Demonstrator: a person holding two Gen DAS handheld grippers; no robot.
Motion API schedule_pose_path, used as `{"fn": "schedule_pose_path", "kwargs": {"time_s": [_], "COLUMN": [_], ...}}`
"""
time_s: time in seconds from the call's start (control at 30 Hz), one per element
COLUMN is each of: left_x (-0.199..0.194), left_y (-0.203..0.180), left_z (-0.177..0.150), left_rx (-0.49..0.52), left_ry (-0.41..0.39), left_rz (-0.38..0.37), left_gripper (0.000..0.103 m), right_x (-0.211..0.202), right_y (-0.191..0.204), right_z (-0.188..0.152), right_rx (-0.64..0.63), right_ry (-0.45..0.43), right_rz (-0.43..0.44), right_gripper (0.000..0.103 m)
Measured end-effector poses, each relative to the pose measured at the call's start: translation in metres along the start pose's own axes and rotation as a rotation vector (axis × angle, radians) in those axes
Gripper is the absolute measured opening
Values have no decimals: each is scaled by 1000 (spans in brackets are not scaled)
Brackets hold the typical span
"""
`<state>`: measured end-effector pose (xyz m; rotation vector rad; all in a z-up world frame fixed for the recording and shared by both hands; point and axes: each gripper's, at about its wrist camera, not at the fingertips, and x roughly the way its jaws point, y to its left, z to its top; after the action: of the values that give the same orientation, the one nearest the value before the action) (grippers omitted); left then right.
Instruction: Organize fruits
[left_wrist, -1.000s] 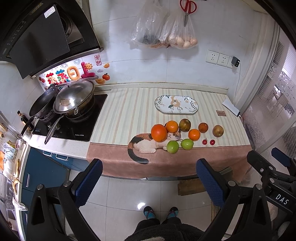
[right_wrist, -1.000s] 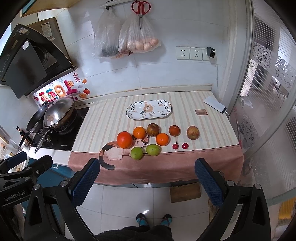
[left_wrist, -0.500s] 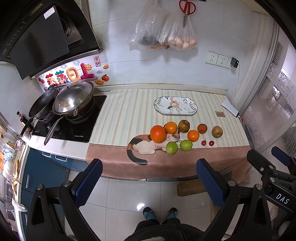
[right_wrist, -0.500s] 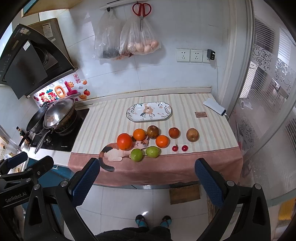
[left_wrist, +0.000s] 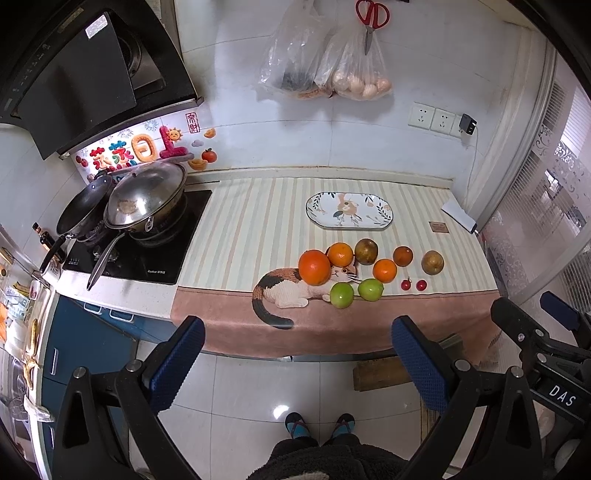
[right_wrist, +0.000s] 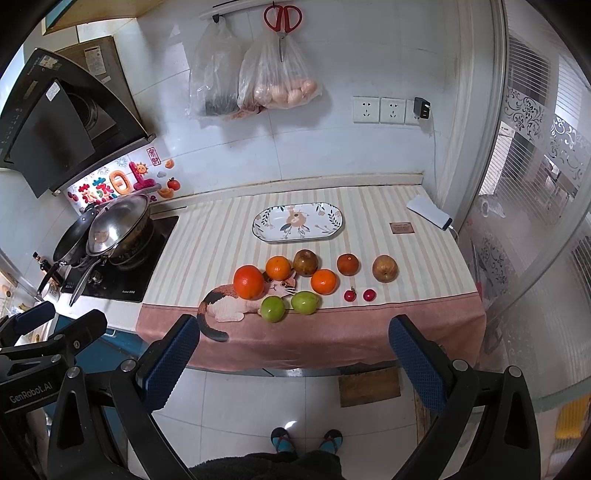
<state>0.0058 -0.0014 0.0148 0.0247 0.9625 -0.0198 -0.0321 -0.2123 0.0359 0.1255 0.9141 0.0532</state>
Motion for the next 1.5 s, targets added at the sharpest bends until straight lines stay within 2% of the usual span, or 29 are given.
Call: {"fn": "schedule_pose_path", "kwargs": {"time_s": [0.8,0.93,1.07,1.2,1.3,1.37,1.5], "left_x": [10,24,50,91,137,165,236], "left_y": [-5,0,10,20,19,17,13], "left_z": [6,14,24,36,46,52,63], "left_rx": [-3,-11,6,29,59,66,56], "left_ry": [-8,-62,-106,-80,-18,30,168], "left_rz": [-12,11,73,96,105,102,86], "left_gripper": [103,103,103,103,103,103,103], "right_x": [12,27,56,98,134,167,236], "right_y": [5,3,-4,-11,-18,-28,-48], "right_z": [6,10,11,13,16,18,23], "right_rx": [16,68,135,170,184,212,244], "right_ry": [5,-18,-15,15,52,96,182], "right_rz": [6,18,10,-15,-43,-24,-12], "right_gripper": [103,103,103,103,103,103,103]}}
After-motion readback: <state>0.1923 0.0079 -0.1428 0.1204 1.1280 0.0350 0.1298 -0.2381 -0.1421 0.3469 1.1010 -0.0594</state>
